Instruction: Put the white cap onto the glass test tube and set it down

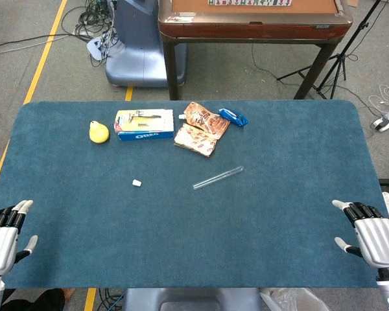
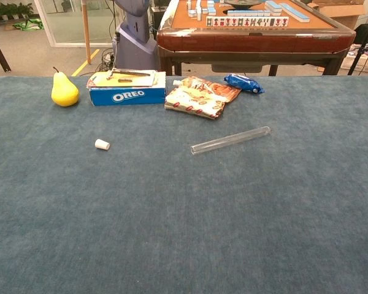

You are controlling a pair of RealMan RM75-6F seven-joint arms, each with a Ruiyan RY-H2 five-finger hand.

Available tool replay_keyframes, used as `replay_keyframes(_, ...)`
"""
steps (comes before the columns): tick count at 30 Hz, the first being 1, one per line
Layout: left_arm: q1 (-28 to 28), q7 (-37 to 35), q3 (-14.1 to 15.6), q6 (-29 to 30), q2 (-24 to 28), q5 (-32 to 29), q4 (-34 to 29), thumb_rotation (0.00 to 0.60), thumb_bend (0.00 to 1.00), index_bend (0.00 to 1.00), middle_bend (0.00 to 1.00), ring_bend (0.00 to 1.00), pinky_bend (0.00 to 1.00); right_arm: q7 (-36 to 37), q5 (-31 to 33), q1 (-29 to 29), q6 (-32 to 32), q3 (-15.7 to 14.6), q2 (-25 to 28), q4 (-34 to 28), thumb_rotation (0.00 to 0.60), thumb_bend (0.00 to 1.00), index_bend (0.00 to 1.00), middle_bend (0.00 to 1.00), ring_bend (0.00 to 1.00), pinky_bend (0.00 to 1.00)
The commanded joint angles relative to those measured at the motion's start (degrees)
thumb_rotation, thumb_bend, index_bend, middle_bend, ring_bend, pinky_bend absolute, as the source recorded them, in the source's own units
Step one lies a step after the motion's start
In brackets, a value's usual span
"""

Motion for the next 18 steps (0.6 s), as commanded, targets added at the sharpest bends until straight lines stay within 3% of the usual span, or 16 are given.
replay_keyframes(1,0.1,-0.2,-0.1,-0.1,0.0,0.0,0.0,0.6,0.26,0.13,0.16,0.15,0.14,0.0,-0.1,0.2,-0.4,0.1,-0.2,0.0,0.6,0.09,0.25,0.32,0.24,0.31)
replay_keyframes(11,0.2,-1.4,-0.5,0.1,0.2,0.8,0.1,0.6,0.26,0.13,0.16,0.15,0.14,-0.4,-1.5,1.7,-2.5,0.8,0.2,-1.2,0.6,0.1,0.25,0.34,0.25,0.31)
replay_keyframes(18,-3.1,-2.2,-1.6,-4.1,1.2,2.0,0.8,0.6,0.26,0.15,0.17,0.18,0.19,-1.6,-0.8,2.8,-4.1,1.7,0.5,-2.1,0.6,0.12,0.25,0.39,0.34,0.32)
